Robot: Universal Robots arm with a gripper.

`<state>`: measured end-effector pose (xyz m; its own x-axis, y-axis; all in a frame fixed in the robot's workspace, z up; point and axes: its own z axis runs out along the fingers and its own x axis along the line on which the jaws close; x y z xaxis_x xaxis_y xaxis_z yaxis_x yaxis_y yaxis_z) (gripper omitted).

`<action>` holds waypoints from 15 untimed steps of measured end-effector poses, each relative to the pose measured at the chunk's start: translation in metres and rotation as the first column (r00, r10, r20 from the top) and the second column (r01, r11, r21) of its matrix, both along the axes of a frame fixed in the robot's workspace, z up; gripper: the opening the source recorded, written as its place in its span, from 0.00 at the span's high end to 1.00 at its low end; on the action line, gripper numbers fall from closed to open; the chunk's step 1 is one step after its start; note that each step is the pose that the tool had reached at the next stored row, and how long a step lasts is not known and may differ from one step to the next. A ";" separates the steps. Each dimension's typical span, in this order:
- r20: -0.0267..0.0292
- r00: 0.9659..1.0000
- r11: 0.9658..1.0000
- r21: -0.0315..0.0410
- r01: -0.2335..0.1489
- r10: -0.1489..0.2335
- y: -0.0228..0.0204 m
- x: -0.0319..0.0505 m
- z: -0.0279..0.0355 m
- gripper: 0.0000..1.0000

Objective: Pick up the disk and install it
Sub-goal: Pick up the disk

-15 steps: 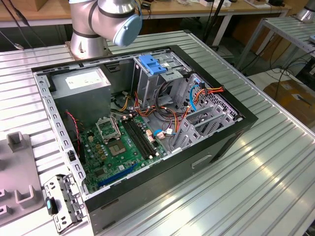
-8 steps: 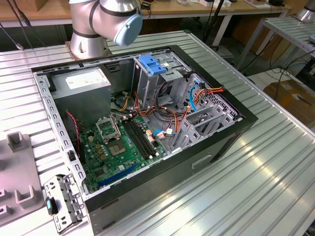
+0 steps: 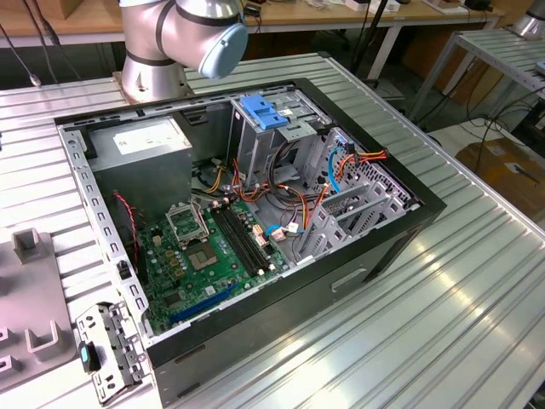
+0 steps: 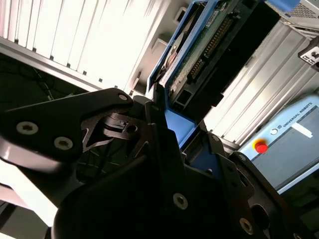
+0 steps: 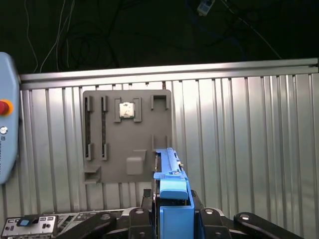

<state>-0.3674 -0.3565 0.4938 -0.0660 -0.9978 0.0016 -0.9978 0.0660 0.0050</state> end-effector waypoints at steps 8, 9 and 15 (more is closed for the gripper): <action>0.000 1.000 1.000 0.000 0.000 0.000 -0.0006 0.0419 -0.0001 0.63; 0.000 1.000 1.000 0.000 0.000 0.000 -0.0008 0.0468 -0.0001 0.63; 0.000 1.000 1.000 0.000 0.000 0.000 -0.0067 0.0683 -0.0001 0.63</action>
<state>-0.2991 -0.3632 0.4937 -0.0660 -0.9978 0.0016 -0.9978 0.0660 0.0049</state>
